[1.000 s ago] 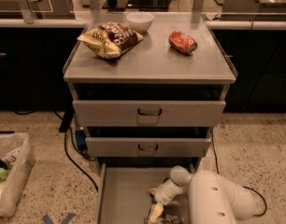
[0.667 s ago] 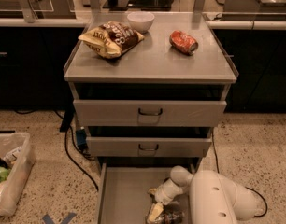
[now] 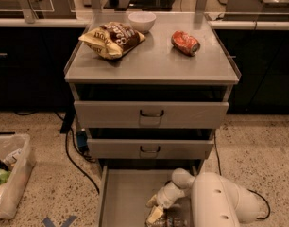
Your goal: Pick water bottle from bottom drawer and place on counter
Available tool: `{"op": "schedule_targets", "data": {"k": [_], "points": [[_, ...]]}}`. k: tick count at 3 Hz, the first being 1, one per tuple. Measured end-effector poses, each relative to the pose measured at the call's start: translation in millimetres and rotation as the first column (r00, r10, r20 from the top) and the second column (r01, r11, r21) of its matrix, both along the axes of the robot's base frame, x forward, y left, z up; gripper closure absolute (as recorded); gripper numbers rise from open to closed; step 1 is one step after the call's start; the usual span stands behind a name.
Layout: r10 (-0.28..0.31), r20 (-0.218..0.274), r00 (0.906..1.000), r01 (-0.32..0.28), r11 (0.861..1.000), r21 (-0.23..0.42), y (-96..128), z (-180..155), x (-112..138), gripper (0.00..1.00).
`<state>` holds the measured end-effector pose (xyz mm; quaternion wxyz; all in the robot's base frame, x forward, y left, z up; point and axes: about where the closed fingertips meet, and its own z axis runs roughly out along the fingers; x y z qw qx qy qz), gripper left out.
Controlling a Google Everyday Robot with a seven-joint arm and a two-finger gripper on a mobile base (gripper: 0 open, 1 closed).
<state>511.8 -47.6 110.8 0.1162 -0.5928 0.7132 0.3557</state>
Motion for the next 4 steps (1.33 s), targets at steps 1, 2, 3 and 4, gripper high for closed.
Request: {"op": "schedule_targets", "data": {"k": [1,2,3,4], "points": [[0.0,0.0,1.0,0.0,1.0,0.0,0.0,0.0,0.0,0.15],[0.0,0.0,1.0,0.0,1.0,0.0,0.0,0.0,-0.1,0.0],[0.0,0.0,1.0,0.0,1.0,0.0,0.0,0.3,-0.1,0.0],[0.0,0.0,1.0,0.0,1.0,0.0,-0.1,2.0,-0.2,0.0]]}}
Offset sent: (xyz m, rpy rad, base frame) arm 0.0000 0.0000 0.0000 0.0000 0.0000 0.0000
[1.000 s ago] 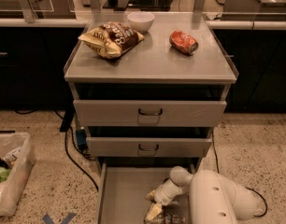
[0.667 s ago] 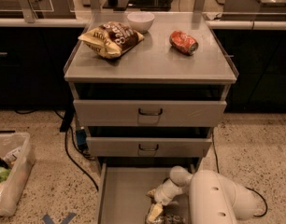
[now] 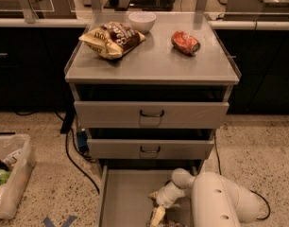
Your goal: Pick water bottle from bottom drawer and place on counter
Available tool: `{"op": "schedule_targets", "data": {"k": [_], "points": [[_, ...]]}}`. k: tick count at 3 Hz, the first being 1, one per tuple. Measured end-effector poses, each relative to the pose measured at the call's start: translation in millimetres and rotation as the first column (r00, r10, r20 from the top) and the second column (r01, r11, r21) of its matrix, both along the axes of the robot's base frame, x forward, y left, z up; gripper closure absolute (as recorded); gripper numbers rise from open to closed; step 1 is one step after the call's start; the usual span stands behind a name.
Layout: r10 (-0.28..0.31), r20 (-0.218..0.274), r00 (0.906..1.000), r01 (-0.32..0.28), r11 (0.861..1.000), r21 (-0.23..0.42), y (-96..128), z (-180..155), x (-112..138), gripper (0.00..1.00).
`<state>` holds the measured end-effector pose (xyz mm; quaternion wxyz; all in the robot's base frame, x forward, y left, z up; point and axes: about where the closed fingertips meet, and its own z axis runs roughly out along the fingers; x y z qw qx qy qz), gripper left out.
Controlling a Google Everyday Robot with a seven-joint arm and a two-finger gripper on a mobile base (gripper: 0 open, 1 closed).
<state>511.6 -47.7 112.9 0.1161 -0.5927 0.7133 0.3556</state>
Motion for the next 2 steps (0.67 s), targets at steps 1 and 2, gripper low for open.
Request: {"op": "schedule_targets", "data": {"k": [1,2], "points": [[-0.025,-0.027,0.9993,0.023,0.998,-0.058,-11.6,-0.8,-21.6,0.0],[-0.025,-0.027,0.9993,0.023,0.998,-0.058,-11.6,-0.8,-21.6,0.0]]}}
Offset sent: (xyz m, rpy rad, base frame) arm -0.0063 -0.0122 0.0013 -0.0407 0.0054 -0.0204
